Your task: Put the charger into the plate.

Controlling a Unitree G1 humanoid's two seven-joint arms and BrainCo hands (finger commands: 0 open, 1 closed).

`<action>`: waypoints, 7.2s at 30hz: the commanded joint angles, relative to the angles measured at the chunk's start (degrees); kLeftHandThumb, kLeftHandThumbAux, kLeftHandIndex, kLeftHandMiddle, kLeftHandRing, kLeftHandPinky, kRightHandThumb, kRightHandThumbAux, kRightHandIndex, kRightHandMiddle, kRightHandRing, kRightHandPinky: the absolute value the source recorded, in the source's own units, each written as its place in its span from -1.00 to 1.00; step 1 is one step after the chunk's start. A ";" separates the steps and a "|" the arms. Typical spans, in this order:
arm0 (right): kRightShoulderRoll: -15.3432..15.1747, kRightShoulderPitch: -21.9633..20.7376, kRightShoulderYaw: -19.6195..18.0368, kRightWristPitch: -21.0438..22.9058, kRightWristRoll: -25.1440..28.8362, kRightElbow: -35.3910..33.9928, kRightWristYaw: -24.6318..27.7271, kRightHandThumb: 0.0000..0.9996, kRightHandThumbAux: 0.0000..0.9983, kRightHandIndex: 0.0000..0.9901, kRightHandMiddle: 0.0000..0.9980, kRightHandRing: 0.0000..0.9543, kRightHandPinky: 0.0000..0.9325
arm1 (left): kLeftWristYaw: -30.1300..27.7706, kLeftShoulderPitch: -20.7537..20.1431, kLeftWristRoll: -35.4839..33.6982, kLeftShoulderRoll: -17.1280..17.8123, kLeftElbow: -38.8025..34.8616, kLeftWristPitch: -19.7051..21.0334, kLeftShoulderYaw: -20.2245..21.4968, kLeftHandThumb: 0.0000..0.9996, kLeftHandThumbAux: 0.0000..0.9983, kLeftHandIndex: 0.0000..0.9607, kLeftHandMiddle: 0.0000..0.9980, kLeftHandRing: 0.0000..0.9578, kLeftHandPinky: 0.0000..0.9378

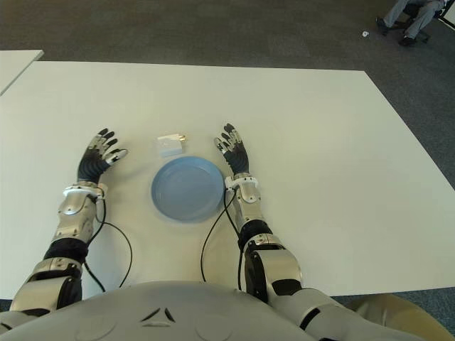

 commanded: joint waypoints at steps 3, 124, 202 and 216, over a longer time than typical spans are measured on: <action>-1.49 0.65 -1.52 3.42 0.96 3.35 -0.66 -1.00 0.21 -0.93 -0.80 -0.82 -0.83 | 5.29 0.06 3.13 1.08 -10.41 2.51 0.89 -0.52 0.48 -0.83 -0.72 -0.68 -0.59; -4.86 2.12 -2.35 6.53 2.63 -5.37 0.67 -1.00 0.18 -0.90 -0.81 -0.85 -0.83 | 20.81 -28.00 45.39 3.44 35.72 4.53 -42.47 -0.93 0.12 -1.00 -0.87 -0.83 -0.73; -3.09 4.56 -1.77 7.19 2.26 -10.15 -1.05 -1.00 0.14 -0.89 -0.74 -0.79 -0.79 | 17.10 -27.70 50.60 6.77 32.93 3.66 -52.46 -0.99 -0.11 -0.84 -0.75 -0.74 -0.65; -2.96 5.12 -1.62 7.55 2.36 -11.37 -1.19 -1.00 0.13 -0.88 -0.74 -0.77 -0.78 | 17.34 -27.47 51.02 7.79 31.81 3.63 -53.55 -0.95 -0.13 -0.72 -0.59 -0.54 -0.42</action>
